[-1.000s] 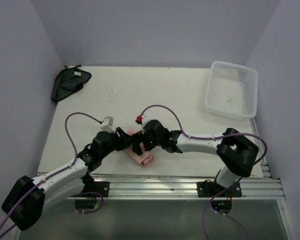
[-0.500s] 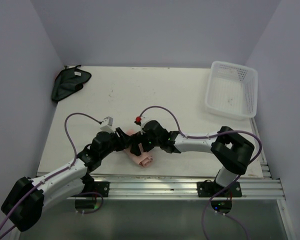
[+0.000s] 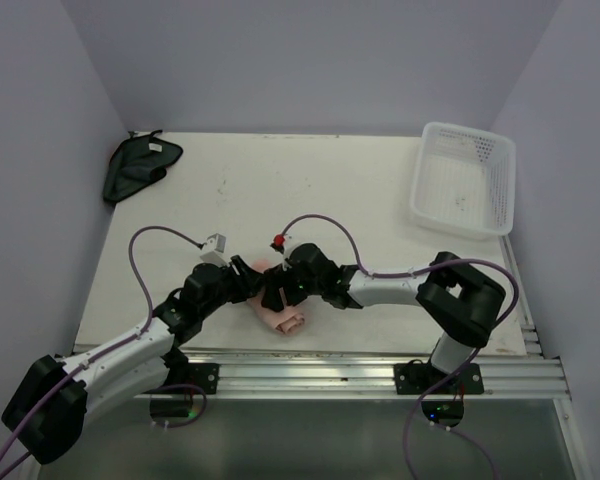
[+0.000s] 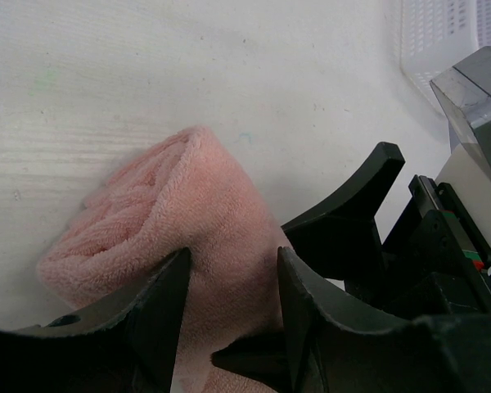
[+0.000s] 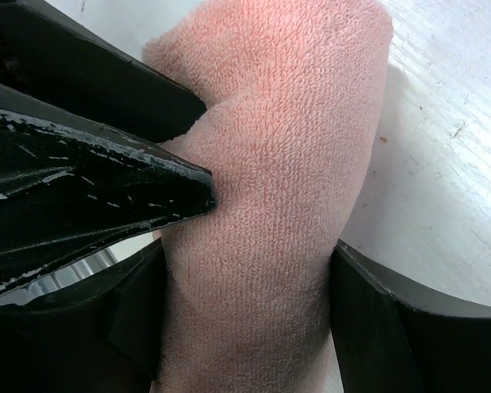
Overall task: Roll the towels
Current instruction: Place the rolled towel into the container
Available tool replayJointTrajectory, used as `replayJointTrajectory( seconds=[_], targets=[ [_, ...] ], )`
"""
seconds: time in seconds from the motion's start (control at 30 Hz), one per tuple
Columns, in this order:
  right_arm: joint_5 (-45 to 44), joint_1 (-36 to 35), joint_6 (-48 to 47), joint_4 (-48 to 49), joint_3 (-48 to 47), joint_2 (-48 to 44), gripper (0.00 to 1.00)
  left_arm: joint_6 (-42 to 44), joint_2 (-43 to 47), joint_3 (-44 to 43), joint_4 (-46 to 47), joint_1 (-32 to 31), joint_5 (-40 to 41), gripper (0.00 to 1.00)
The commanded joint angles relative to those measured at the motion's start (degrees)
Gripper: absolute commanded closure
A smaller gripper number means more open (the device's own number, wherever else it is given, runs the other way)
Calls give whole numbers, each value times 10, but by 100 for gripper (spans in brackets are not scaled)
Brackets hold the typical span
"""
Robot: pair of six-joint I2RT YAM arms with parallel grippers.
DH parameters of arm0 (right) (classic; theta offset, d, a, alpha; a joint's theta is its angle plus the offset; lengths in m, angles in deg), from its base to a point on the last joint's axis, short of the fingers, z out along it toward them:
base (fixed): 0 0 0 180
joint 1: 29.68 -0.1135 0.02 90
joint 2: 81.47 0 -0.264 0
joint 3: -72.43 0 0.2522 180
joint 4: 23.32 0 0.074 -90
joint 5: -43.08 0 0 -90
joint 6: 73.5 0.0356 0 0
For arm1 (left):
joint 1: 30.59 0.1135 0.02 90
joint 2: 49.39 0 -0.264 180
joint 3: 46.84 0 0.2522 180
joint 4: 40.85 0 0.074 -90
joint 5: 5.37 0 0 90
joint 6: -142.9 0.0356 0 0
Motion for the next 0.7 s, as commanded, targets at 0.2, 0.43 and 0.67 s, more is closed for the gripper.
replayJointTrajectory(
  seconds=[0.2,0.43,0.67],
  targets=[
    [28,-17,13,-10,15,28,51,1,-11,6,-76,-5,6,48],
    [35,-18,19,-8,29,25,75,13,-5,-13,-95,-5,27,47],
    [18,-18,7,-26,38,5,89,54,10,-92,-179,-3,72,45]
  ],
)
